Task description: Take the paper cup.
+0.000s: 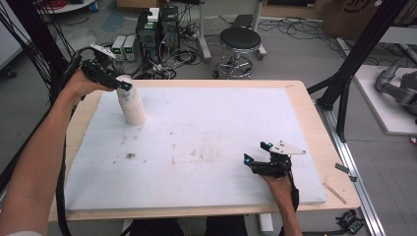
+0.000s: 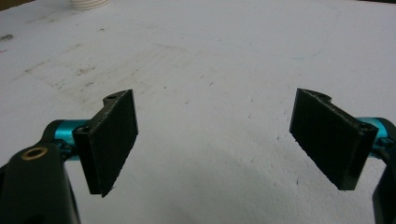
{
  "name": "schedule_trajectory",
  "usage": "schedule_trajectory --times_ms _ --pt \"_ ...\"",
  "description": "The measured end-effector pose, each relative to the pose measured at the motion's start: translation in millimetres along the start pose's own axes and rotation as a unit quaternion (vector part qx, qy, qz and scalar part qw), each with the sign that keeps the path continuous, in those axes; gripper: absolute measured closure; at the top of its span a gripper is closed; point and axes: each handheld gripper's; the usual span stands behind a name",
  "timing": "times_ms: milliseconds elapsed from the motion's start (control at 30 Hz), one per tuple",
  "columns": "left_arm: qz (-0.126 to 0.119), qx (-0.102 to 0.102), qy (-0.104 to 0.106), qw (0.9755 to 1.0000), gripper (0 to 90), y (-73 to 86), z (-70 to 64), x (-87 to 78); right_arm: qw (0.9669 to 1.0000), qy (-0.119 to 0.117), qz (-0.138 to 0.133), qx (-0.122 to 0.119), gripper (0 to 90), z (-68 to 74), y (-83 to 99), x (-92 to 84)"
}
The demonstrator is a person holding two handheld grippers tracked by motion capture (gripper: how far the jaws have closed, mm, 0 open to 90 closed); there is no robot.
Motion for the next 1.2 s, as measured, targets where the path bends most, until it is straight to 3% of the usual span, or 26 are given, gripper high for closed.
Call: schedule_trajectory --times_ms 267,467,767,1067,1200 --pt "-0.017 0.0 -0.003 0.9998 34.8 -3.4 -0.7 -9.0 1.0 0.0 0.0 0.0 15.5 0.0 0.0 0.2" --pt "-0.053 0.005 -0.008 0.9986 36.1 -12.6 -5.1 -30.8 1.0 0.0 0.0 0.001 15.4 -0.1 -0.2 0.5" --pt "-0.084 0.007 -0.019 0.9962 36.6 -25.6 -13.6 -61.4 1.0 -0.001 0.0 0.001 15.4 -0.3 -0.1 0.4" --pt "-0.095 0.019 -0.027 0.9949 36.9 -36.8 -19.4 -78.3 1.0 -0.001 -0.002 0.002 15.4 -0.5 0.0 0.3" --pt "-0.081 0.019 -0.033 0.9959 36.9 -35.4 -19.1 -77.7 1.0 -0.001 -0.002 0.004 15.4 -0.2 0.0 0.1"
Point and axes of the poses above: each handheld gripper's, and its own axes: x roughly forward along the jaws, y roughly out of its underside, z roughly to its left, and after that the axes turned 11 degrees about -x, right-handed
